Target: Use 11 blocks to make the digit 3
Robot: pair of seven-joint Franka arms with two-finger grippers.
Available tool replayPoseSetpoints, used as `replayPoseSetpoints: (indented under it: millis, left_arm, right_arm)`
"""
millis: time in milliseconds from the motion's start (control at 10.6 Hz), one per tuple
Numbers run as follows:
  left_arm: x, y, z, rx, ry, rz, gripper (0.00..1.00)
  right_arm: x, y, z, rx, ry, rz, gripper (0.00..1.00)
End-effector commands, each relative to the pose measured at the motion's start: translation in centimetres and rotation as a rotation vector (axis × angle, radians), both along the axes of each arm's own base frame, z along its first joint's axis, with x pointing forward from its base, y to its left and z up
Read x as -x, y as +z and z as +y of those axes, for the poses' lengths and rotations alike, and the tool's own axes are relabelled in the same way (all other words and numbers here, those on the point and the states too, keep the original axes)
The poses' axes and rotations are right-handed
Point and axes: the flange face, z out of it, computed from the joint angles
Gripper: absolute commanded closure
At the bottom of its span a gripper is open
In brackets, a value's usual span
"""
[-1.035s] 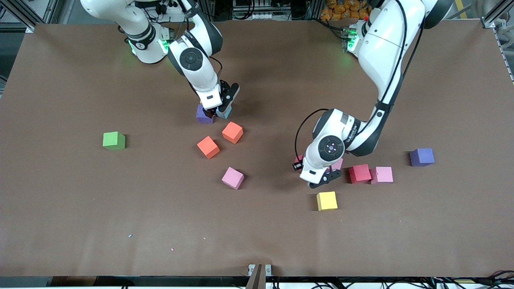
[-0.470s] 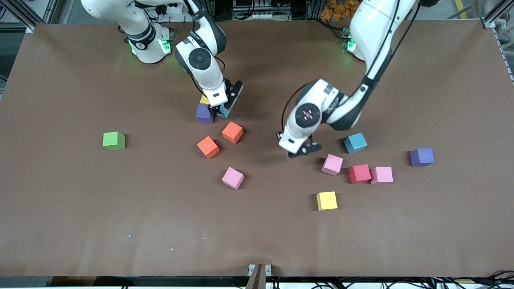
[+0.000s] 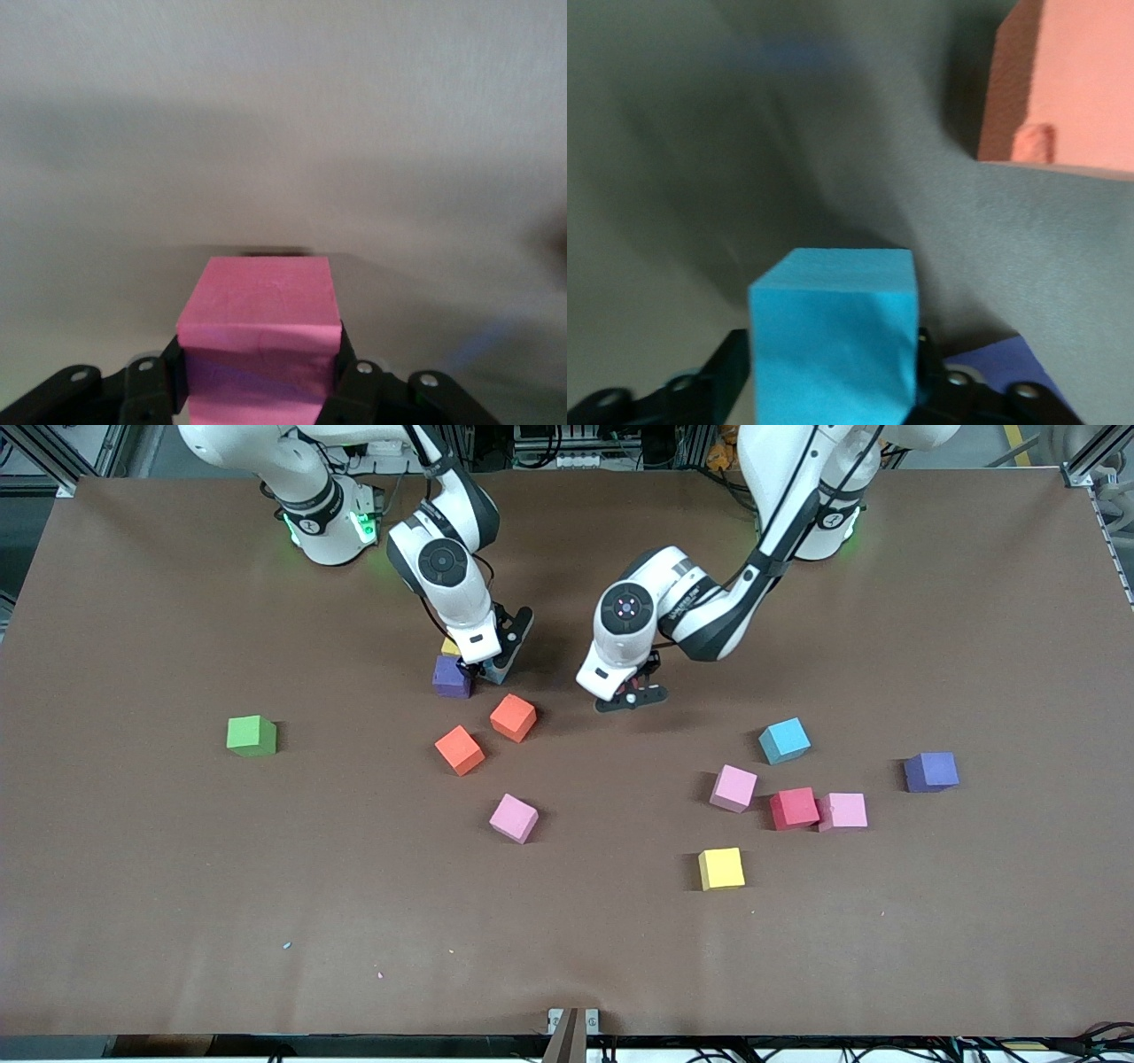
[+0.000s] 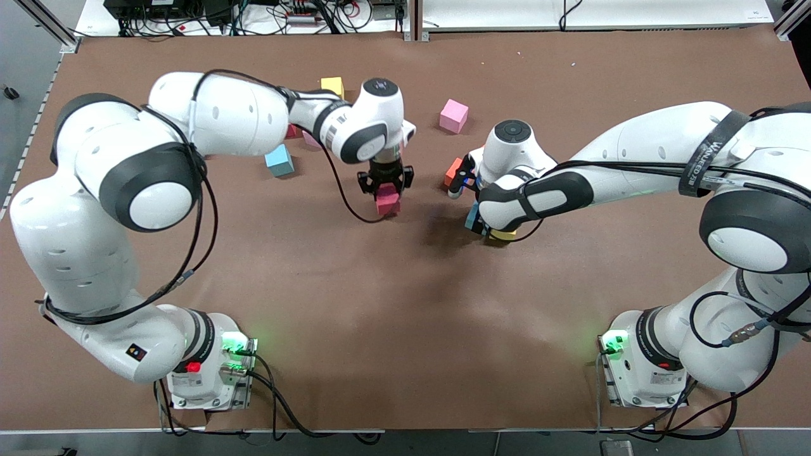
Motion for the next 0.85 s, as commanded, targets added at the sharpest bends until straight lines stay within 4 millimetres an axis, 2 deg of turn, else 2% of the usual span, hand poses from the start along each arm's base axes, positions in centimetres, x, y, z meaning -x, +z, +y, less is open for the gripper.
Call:
replayPoseSetpoints:
  millis: [0,94,188,282,376,658,752]
  left_arm:
    - [3.2,0.4,-1.7,-0.011,-0.013,-0.034,0.72]
    - [4.3,0.6,-2.7,-0.005,-0.031,-0.041,0.72]
    - [4.3,1.0,-3.1,0.006,-0.035,-0.050,0.71]
    - [4.5,1.2,-3.7,0.031,-0.043,-0.068,0.71]
    - [5.6,1.1,-4.5,0.039,-0.065,-0.073,0.71]
    - [6.2,0.4,-5.1,0.036,-0.121,-0.104,0.71]
    - [7.2,0.4,-5.7,0.039,-0.141,-0.102,0.72]
  right_arm:
    - [1.9,0.1,1.0,0.000,0.054,-0.010,0.65]
    - [1.9,0.2,1.1,-0.002,0.058,-0.011,0.77]
    - [1.8,0.6,1.1,-0.009,0.064,-0.016,0.98]
    - [1.9,1.3,1.4,-0.018,0.072,-0.022,1.00]
    - [2.0,1.5,1.5,-0.023,0.102,-0.025,1.00]
    - [0.3,1.5,0.2,-0.042,0.242,-0.033,1.00]
    - [0.3,1.4,0.2,-0.043,0.248,-0.035,1.00]
